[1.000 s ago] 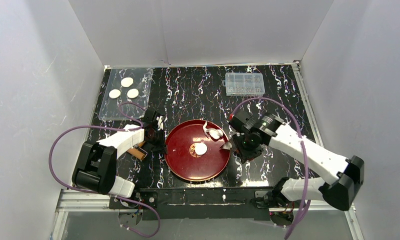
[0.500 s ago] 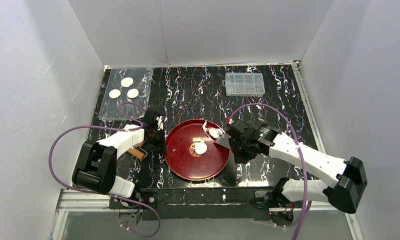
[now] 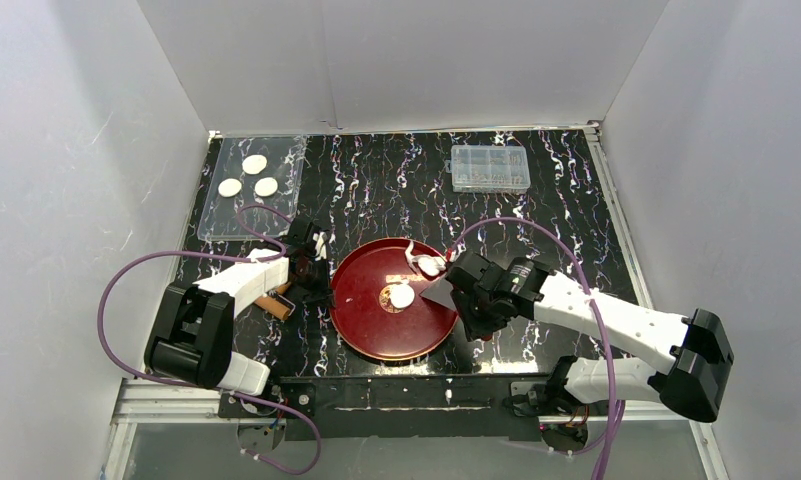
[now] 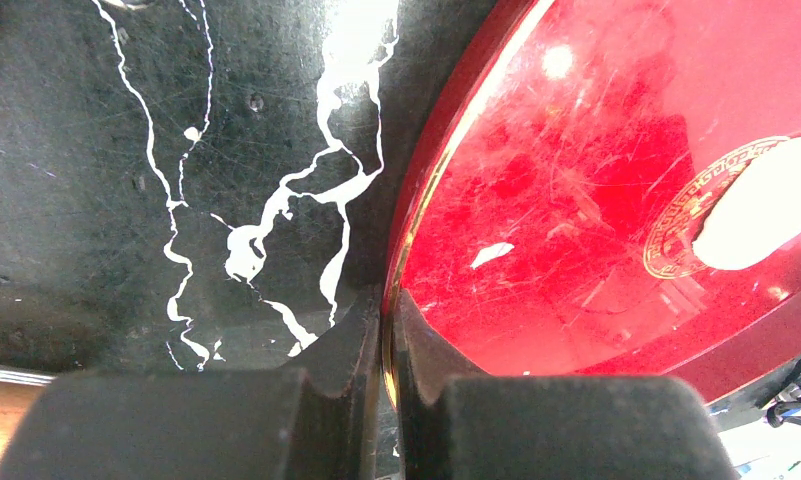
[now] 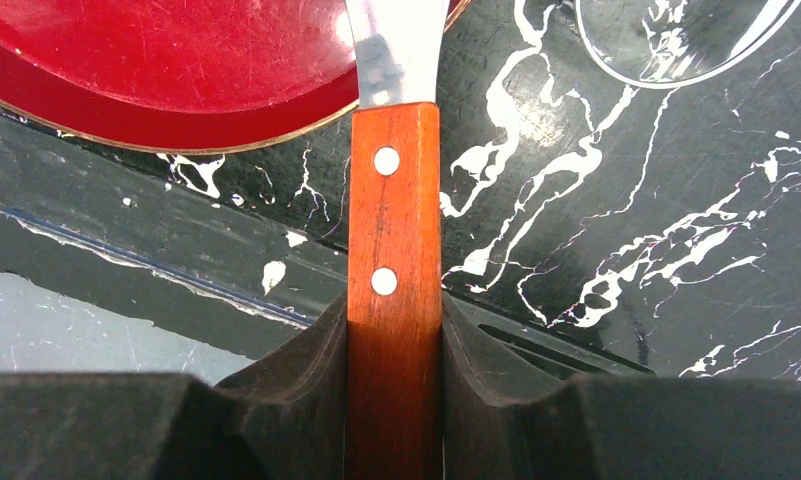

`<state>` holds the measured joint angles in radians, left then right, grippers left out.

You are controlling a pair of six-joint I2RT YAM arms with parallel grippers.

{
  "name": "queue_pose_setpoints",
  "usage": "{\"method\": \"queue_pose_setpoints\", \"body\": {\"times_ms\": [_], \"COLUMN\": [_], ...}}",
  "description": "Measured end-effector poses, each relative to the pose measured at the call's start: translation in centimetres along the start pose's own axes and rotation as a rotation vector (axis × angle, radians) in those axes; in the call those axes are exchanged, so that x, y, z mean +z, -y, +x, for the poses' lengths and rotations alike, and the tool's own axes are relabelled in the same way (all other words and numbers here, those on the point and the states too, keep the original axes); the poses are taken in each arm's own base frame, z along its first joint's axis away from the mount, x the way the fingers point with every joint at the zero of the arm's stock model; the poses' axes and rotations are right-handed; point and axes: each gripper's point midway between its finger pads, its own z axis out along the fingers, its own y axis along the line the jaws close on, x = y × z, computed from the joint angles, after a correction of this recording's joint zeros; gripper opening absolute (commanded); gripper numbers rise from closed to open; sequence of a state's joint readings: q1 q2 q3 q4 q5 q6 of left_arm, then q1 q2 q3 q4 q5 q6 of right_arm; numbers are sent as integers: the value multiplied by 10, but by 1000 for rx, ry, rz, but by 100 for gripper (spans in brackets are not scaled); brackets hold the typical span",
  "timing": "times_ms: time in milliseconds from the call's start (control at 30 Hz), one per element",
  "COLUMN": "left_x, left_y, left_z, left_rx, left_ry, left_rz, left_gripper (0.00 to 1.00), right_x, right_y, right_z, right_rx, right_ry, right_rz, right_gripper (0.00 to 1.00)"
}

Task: Roll out the dumpling wrappers from the dough
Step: Scoop the dumpling wrapper from the work surface.

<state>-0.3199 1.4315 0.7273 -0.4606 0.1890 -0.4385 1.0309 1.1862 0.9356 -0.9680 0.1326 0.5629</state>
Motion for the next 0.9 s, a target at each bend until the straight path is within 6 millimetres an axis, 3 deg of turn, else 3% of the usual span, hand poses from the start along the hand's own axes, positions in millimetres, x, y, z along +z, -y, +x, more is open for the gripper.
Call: {"method": "queue_pose_setpoints", "body": {"times_ms": [567,900], "left_x": [0,0], "left_y": [0,0], "left_z": [0,0], "left_rx": [0,0], "left_ry": [0,0], "left_rz": [0,-1], "left_gripper": [0,0], "right_x": [16,16], "right_y": [-3,-5], "right_z": [7,10], "right_rx": [-7,-13], "right_ry": [-4,-19], "right_rz": [-16,-28], "right_gripper": [1,1]}}
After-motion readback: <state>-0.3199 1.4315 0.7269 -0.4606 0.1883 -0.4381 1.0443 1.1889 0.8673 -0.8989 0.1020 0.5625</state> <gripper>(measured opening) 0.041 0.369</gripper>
